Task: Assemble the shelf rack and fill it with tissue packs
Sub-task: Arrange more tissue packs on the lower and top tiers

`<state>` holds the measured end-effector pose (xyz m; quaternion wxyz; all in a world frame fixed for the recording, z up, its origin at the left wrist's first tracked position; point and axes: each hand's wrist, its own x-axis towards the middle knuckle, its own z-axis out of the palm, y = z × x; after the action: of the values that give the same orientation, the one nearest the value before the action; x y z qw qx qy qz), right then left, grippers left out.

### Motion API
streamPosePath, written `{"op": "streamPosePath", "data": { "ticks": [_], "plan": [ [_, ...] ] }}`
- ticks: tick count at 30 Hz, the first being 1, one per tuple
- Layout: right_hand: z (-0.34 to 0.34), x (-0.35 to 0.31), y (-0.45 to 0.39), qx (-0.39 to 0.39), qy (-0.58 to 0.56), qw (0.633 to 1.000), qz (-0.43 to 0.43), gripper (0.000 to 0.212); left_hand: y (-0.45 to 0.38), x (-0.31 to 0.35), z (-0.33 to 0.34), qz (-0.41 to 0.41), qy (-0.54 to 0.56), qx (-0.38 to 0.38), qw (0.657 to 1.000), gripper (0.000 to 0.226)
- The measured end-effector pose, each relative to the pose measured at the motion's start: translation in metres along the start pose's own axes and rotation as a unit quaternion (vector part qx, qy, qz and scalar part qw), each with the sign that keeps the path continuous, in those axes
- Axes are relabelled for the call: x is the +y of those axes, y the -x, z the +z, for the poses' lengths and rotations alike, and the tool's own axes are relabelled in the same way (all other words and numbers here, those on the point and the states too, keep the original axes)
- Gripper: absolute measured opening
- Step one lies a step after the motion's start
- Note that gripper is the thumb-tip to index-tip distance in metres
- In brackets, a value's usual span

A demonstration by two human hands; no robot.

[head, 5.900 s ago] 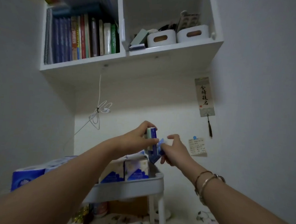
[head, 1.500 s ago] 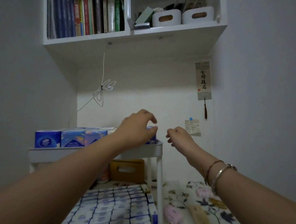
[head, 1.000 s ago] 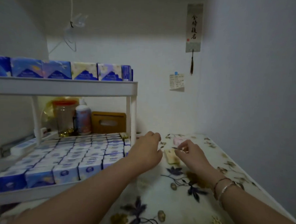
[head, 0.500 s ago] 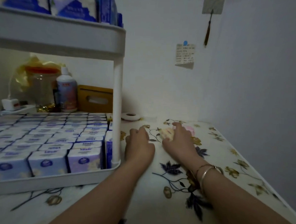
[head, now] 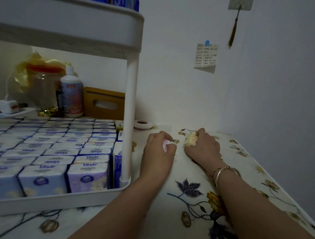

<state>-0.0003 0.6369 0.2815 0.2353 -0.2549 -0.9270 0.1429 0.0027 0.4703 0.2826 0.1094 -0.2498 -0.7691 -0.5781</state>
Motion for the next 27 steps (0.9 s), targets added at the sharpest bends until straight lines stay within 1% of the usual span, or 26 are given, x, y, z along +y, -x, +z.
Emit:
{"op": "streamPosePath", "data": {
  "ticks": [2, 3, 5, 6, 8, 10, 11, 14, 15, 17, 18, 20, 22, 24, 27],
  "plan": [
    [0.000, -0.004, 0.006, 0.007, 0.007, 1.000, -0.014, 0.046, 0.002, 0.001, -0.001, 0.005, 0.009, 0.003, 1.000, 0.016],
    [-0.001, -0.006, 0.010, 0.003, 0.013, 1.000, -0.019, 0.051, 0.004, 0.002, -0.001, 0.006, 0.012, 0.003, 1.000, 0.020],
    [-0.003, -0.007, 0.020, -0.015, 0.041, 0.999, -0.031, 0.057, 0.010, 0.005, -0.002, 0.014, 0.005, -0.005, 1.000, 0.033],
    [-0.006, -0.008, 0.026, -0.025, 0.061, 0.997, -0.039, 0.056, 0.014, 0.008, -0.003, 0.018, -0.002, -0.012, 1.000, 0.040],
    [-0.011, -0.011, 0.039, -0.046, 0.087, 0.994, -0.056, 0.046, 0.023, 0.013, -0.004, 0.028, -0.006, -0.022, 0.999, 0.046],
    [-0.021, -0.013, 0.049, -0.070, 0.082, 0.992, -0.058, 0.034, 0.031, 0.019, -0.008, 0.034, 0.001, -0.025, 0.999, 0.044],
    [-0.031, -0.017, 0.054, -0.087, 0.069, 0.993, -0.051, 0.032, 0.035, 0.025, -0.013, 0.033, 0.007, -0.029, 0.999, 0.041],
    [-0.061, -0.029, 0.067, -0.144, 0.051, 0.988, -0.016, 0.040, 0.046, 0.046, -0.032, 0.043, 0.036, -0.053, 0.997, 0.036],
    [-0.069, -0.031, 0.072, -0.154, 0.032, 0.987, 0.000, 0.042, 0.050, 0.053, -0.040, 0.057, 0.044, -0.066, 0.995, 0.036],
    [-0.088, -0.041, 0.086, -0.146, -0.043, 0.988, 0.028, 0.042, 0.060, 0.073, -0.063, 0.096, 0.053, -0.089, 0.990, 0.037],
    [-0.098, -0.048, 0.095, -0.128, -0.094, 0.987, 0.034, 0.042, 0.064, 0.084, -0.076, 0.115, 0.055, -0.093, 0.987, 0.039],
    [-0.120, -0.066, 0.111, -0.082, -0.208, 0.975, 0.013, 0.037, 0.070, 0.104, -0.105, 0.153, 0.052, -0.075, 0.984, 0.043],
    [-0.148, -0.092, 0.127, -0.036, -0.306, 0.951, -0.028, 0.036, 0.075, 0.123, -0.136, 0.183, 0.049, -0.040, 0.981, 0.044],
    [-0.177, -0.122, 0.141, 0.007, -0.391, 0.919, -0.051, 0.037, 0.077, 0.141, -0.170, 0.201, 0.053, 0.001, 0.978, 0.044],
    [-0.219, -0.172, 0.156, 0.046, -0.480, 0.872, -0.083, 0.037, 0.075, 0.166, -0.219, 0.217, 0.063, 0.049, 0.973, 0.036]
  ]
}}
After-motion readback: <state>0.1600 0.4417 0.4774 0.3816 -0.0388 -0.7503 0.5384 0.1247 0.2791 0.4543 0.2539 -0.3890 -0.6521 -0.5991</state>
